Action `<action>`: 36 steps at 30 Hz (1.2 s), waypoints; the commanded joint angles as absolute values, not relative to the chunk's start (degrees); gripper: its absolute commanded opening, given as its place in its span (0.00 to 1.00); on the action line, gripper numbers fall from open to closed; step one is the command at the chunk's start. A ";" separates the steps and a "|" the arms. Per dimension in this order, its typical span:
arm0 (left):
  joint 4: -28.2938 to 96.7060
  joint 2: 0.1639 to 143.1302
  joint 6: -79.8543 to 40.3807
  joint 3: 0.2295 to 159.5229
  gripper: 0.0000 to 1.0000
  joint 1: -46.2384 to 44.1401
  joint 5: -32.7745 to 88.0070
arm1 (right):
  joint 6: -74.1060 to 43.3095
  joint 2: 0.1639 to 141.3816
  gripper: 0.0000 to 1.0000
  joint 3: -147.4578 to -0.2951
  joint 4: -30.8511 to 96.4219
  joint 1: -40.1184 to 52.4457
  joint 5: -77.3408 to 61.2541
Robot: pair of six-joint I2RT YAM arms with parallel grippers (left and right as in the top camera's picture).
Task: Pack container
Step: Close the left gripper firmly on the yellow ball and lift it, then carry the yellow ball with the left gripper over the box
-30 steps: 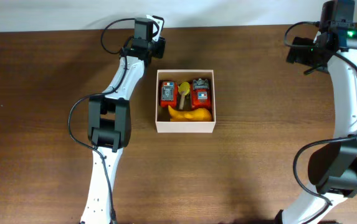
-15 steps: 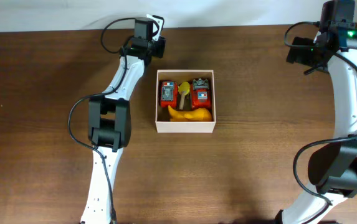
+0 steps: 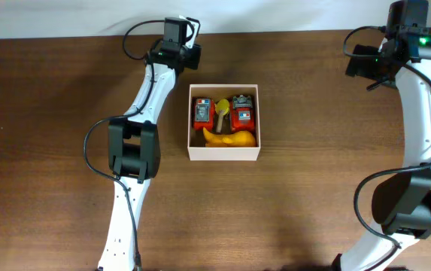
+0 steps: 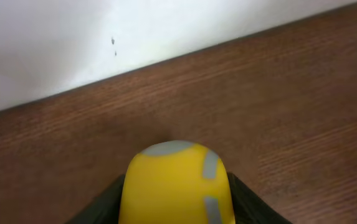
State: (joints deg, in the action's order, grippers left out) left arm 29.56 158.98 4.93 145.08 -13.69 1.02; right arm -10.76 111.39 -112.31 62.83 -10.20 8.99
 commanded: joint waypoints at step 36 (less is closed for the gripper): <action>86.28 145.82 4.82 179.92 0.15 -15.40 -1.30 | -11.44 111.61 0.99 -112.27 62.85 -10.44 9.52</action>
